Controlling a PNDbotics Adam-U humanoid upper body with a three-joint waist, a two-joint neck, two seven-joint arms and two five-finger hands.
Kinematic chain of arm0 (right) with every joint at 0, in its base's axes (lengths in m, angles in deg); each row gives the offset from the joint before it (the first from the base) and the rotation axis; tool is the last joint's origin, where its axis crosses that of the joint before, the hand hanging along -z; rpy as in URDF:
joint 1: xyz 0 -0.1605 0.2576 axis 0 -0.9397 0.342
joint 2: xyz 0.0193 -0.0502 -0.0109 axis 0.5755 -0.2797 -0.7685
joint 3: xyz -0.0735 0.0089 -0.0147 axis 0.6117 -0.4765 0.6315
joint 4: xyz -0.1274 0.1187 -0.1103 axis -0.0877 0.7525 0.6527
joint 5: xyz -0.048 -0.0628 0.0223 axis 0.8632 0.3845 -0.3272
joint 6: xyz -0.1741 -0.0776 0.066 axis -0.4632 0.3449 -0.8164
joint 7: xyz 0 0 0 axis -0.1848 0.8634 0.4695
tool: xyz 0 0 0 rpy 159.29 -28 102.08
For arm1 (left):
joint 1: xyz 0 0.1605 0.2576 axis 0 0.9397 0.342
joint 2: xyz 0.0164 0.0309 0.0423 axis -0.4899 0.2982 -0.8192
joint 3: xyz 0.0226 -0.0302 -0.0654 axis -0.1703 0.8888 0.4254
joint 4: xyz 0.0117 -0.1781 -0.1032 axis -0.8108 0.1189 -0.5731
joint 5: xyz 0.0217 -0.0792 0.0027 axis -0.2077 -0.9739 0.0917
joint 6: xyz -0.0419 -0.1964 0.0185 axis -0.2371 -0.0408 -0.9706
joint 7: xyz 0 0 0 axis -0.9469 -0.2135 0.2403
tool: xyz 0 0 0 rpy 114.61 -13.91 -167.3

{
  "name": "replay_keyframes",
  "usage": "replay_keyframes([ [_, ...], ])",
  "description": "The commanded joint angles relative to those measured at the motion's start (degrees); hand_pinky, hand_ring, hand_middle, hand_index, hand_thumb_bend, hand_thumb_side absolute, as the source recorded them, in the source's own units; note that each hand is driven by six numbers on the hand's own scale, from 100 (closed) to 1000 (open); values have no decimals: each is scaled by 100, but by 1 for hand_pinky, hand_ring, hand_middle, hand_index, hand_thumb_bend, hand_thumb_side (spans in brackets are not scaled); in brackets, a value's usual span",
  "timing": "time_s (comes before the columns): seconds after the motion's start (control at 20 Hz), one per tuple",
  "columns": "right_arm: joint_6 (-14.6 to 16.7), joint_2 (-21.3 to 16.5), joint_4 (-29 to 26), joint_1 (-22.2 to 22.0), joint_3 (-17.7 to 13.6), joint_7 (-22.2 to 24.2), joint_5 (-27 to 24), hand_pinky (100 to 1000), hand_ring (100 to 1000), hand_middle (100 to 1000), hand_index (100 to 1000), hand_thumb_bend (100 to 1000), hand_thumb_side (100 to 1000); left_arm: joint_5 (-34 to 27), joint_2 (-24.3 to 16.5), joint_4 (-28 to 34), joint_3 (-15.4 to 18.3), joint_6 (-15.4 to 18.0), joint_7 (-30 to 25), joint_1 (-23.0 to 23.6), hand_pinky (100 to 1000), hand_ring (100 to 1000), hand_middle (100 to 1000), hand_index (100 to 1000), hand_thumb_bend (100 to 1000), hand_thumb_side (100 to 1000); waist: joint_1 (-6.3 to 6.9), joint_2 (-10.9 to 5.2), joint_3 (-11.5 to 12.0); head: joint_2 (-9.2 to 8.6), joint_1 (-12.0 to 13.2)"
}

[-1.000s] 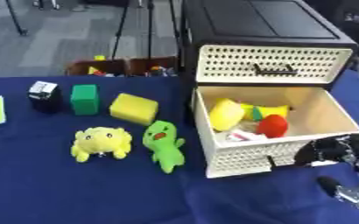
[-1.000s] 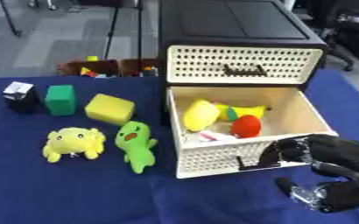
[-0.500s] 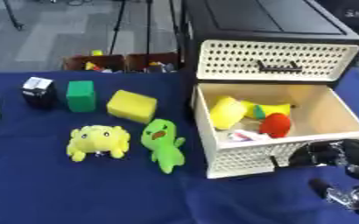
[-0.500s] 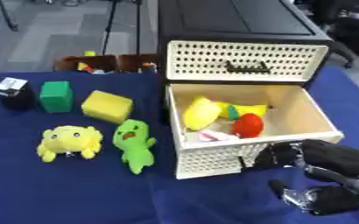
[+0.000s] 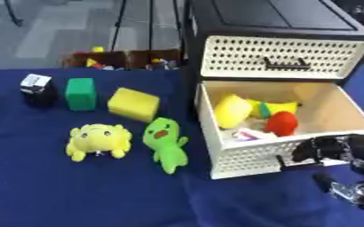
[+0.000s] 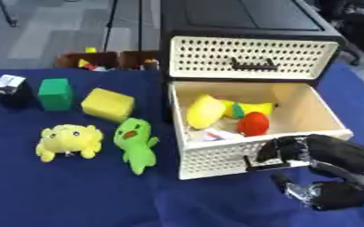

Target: Pick up objects from table and place into drawer.

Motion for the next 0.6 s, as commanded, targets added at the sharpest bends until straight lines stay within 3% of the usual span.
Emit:
replay_keyframes([
  [0.05,-43,-134,-24,47,-128,-56,-54,606,767,800,859,100,1000,-9,-113,107,65,11,8,-15,346,530,559,726,220,808,-8,-77,15,-68,-46],
  [0.6,-77,-118,-24,128,-146,-287,-103,617,772,816,871,100,1000,-13,-105,107,76,45,22,-29,345,530,558,726,219,810,-22,12,82,-117,-121],
])
